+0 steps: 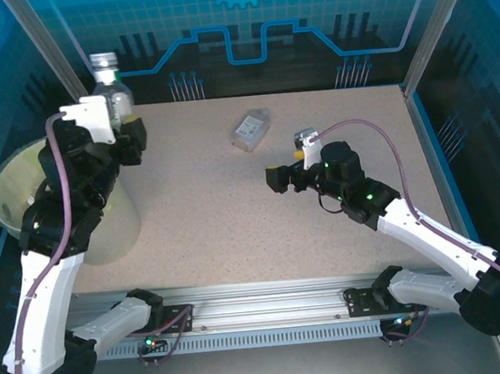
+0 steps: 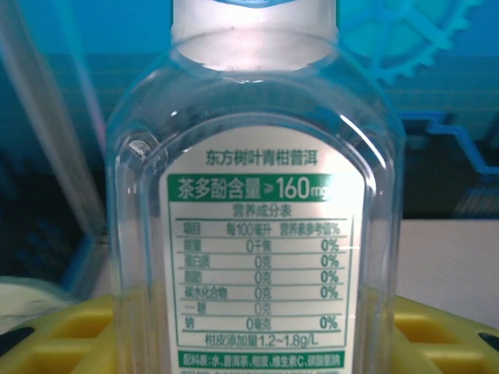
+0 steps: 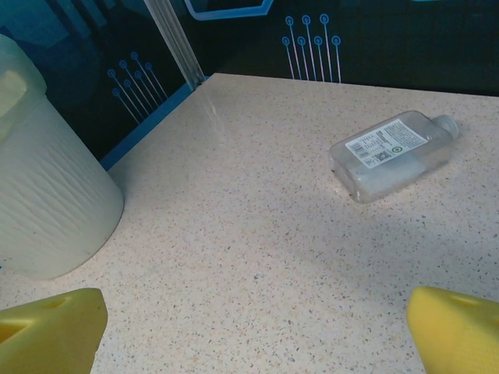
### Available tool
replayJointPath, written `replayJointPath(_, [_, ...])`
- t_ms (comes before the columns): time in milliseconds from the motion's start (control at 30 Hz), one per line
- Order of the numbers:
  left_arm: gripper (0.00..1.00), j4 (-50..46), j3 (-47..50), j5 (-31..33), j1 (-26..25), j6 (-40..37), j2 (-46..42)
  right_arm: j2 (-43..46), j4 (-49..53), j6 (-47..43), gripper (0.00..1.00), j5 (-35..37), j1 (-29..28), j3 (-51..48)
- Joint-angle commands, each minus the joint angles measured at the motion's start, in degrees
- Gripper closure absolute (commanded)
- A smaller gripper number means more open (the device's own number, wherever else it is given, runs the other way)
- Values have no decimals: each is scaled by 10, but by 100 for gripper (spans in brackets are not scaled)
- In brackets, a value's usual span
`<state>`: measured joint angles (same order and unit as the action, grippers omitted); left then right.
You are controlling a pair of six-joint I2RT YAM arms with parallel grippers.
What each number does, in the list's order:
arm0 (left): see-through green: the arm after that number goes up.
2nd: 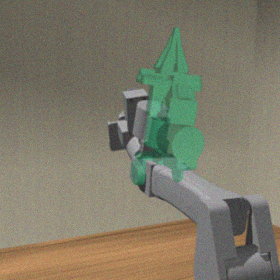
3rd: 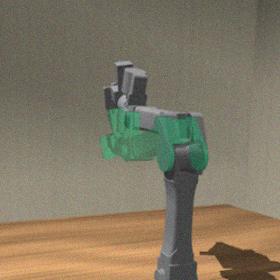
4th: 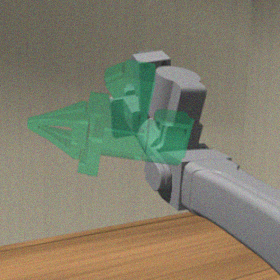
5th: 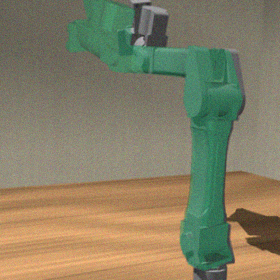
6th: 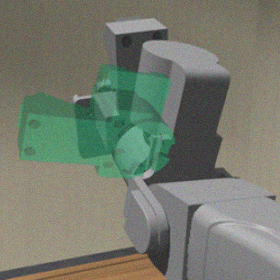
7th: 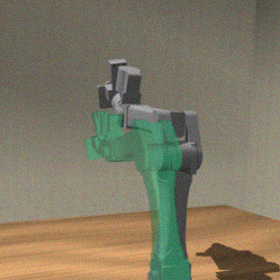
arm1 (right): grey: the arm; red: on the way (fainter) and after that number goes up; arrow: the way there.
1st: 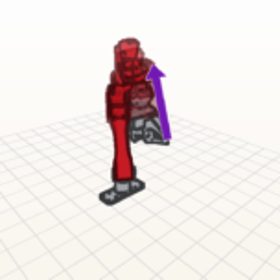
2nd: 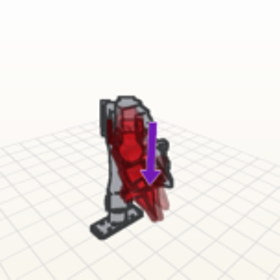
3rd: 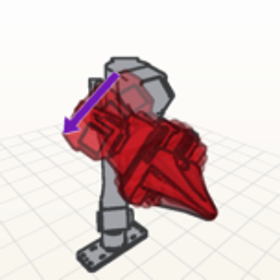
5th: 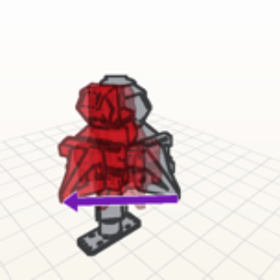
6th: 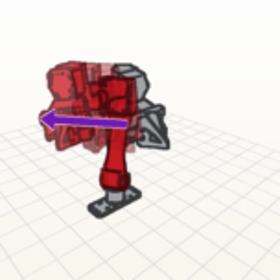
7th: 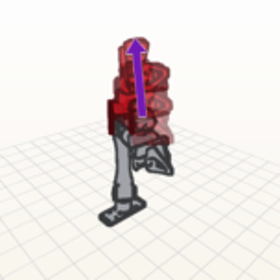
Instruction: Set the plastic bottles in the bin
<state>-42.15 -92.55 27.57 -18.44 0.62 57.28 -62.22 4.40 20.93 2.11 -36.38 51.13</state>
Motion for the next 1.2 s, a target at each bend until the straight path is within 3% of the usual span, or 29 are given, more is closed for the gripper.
replayJointPath(0, [58,-19,-16,161,2,-42,0,-10,-21,1,0,-14,-8,23])
replayJointPath(67, [58,-4,-10,201,11,-58,2,-16,-20,2,0,-20,-8,28])
replayJointPath(233, [58,-3,-6,205,59,-58,5,-22,-14,2,0,-25,-8,34])
replayJointPath(667, [58,-6,48,190,266,-56,26,-15,11,-11,0,-22,-9,40])
replayJointPath(1000, [56,-77,89,73,450,66,41,-23,20,-21,0,-31,-9,55])
replayJointPath(1167, [45,-106,102,37,498,104,62,-31,26,-22,0,-37,-9,68])
